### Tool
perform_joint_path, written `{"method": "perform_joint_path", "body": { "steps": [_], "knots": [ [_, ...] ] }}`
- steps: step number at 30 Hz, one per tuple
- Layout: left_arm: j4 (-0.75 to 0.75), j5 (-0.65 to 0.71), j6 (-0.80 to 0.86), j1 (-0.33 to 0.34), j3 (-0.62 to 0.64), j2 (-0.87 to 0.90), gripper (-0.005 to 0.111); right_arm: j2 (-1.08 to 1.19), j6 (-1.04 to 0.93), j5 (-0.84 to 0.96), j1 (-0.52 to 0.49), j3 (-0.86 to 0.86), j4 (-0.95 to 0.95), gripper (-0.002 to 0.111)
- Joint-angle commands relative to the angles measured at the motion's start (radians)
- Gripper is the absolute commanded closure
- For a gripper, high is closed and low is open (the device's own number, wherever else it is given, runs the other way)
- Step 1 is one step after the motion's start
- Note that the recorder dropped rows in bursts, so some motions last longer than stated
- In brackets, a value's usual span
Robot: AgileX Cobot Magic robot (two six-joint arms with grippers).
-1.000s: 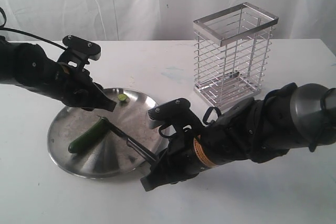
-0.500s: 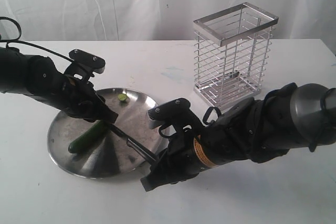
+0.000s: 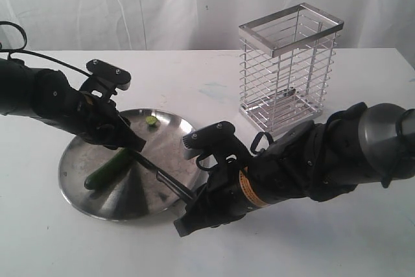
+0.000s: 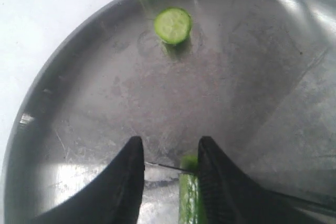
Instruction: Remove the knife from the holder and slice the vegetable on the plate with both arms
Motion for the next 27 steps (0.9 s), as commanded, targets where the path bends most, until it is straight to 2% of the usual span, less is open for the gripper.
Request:
{"method": "perform_joint_path", "body": {
  "steps": [1, 11, 21, 27],
  "knots": [
    [-0.005, 0.005, 0.01, 0.001, 0.006, -0.001, 0.067, -0.003, -0.012, 0.009, 0.0, -0.001, -0.005, 0.108],
    [-0.005, 0.007, 0.015, 0.04, 0.006, -0.001, 0.067, -0.003, -0.012, 0.009, 0.0, -0.001, -0.005, 0.108],
    [-0.005, -0.002, 0.015, 0.04, 0.006, -0.001, 0.067, -0.003, -0.012, 0.012, 0.0, -0.001, -0.005, 0.108],
    [-0.005, -0.008, 0.015, 0.04, 0.006, 0.105, 0.067, -0.003, -0.015, 0.017, 0.0, -0.001, -0.005, 0.108]
  ]
}}
